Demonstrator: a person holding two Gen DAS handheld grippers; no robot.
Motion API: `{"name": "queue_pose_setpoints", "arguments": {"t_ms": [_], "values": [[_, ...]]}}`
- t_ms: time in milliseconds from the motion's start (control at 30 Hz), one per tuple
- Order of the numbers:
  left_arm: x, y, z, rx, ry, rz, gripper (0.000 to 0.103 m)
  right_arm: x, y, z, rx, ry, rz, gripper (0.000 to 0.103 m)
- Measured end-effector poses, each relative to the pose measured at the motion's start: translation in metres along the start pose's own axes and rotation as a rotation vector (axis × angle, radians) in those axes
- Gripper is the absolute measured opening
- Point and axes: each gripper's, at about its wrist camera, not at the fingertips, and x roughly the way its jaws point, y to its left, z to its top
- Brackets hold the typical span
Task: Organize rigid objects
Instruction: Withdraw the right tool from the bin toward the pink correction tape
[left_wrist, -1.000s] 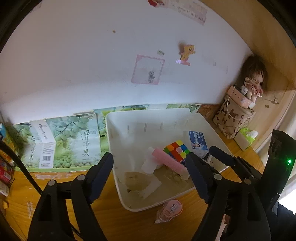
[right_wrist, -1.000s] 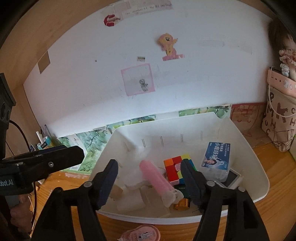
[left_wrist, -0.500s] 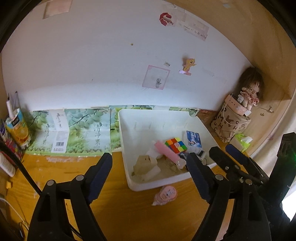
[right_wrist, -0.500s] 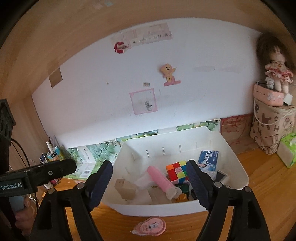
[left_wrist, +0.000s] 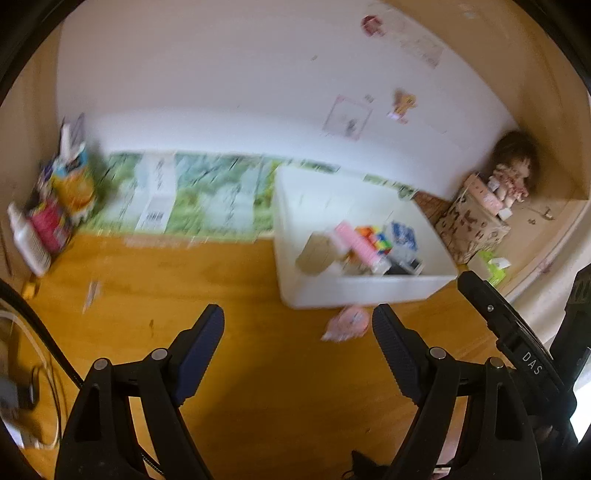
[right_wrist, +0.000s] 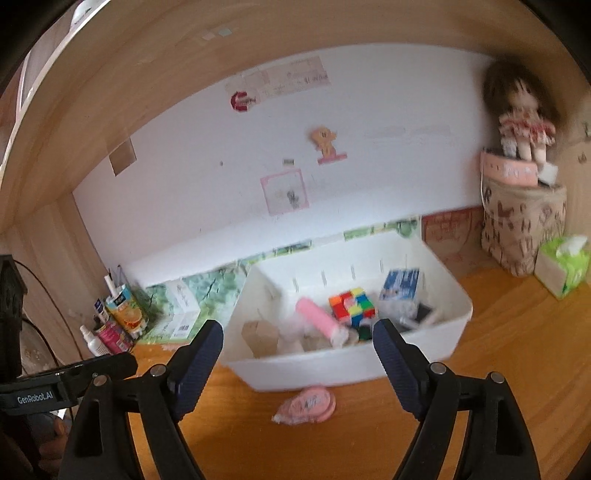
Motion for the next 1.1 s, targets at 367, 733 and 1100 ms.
{"name": "queue_pose_setpoints", "arguments": {"t_ms": [367,733,1100], "values": [[0.0,0.016,-0.028,-0.03,0.094,0.057,0.085,0.021,0.004,-0.048,0.008,0.198,-0.033,0.084],[-0.009,0.019,-0.029,0.017,0.069,0.106,0.085,0.084,0.01,-0.079,-0.13,0.347,-0.063,0.084],[-0.006,0.033,-0.021,-0.022,0.058,0.153,0.085,0.134,0.012,-0.092,-0.255,0.43,-0.061,0.091]]}}
